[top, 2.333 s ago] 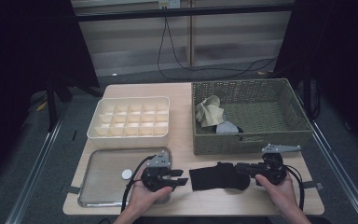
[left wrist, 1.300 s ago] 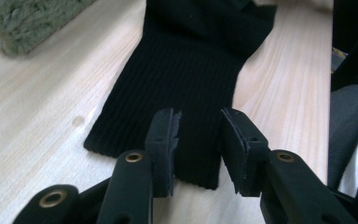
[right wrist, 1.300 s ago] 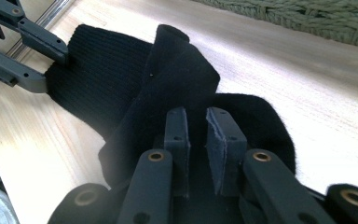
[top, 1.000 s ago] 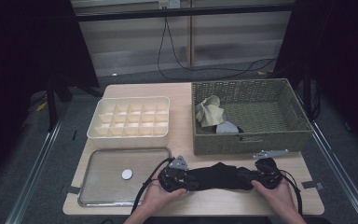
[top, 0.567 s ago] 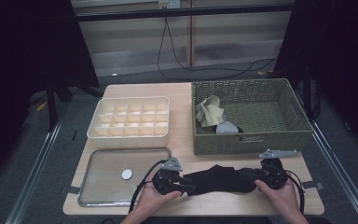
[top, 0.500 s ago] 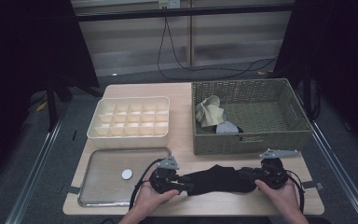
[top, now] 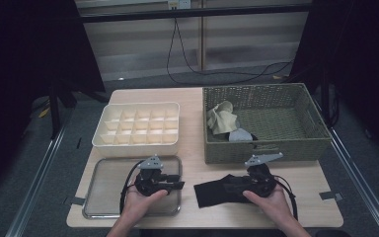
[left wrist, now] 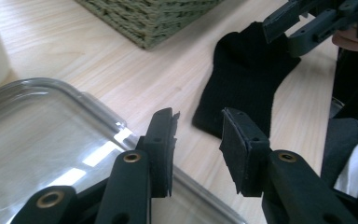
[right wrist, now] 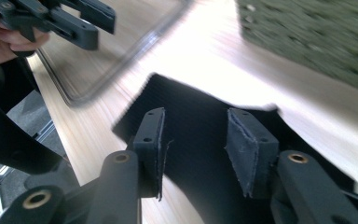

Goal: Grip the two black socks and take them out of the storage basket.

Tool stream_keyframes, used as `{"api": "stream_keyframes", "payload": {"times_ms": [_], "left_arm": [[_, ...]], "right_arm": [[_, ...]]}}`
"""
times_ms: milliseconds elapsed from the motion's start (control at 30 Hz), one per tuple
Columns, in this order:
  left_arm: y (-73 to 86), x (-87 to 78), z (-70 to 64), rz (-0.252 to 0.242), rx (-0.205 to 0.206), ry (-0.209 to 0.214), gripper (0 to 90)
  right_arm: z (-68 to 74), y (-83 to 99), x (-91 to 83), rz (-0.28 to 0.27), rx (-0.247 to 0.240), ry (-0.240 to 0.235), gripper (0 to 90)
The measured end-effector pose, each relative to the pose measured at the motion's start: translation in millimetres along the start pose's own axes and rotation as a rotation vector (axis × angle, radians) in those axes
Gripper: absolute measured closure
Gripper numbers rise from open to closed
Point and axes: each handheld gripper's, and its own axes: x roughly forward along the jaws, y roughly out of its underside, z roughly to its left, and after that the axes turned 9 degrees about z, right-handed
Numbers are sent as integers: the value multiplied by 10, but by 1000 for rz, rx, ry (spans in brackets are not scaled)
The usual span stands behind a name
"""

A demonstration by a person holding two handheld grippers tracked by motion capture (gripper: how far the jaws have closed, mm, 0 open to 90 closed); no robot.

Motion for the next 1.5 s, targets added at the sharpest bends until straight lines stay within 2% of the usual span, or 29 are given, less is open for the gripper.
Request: {"api": "stream_keyframes", "payload": {"times_ms": [133,300,367,567,867,1067,1233,1300,1367,1433,1500], "left_arm": [[14,-8,31,9,0,-6,635],[18,-1,38,9,-1,-8,630],[22,-7,48,9,-2,-10,625],[37,-24,87,2,-9,-15,616],[42,2,100,9,-10,-18,599],[46,-4,115,8,-19,-18,583],[46,-5,109,3,-22,-22,577],[45,-1,106,3,-16,-21,570],[40,-6,89,-5,4,-25,550],[35,-8,78,-10,4,-22,528],[36,-4,78,-6,8,-29,512]], "right_arm": [[170,-191,173,38,-69,-21,580],[293,-358,427,93,-130,-44,632],[314,-398,529,107,-135,-62,641],[329,-471,740,126,-145,-67,630],[325,-466,864,147,-157,-36,575],[325,-441,890,149,-165,-17,581],[337,-436,892,147,-173,21,663],[350,-430,896,142,-179,33,683],[348,-432,895,146,-178,43,745],[315,-436,894,152,-147,19,814],[285,-426,900,140,-134,-1,840]]}}
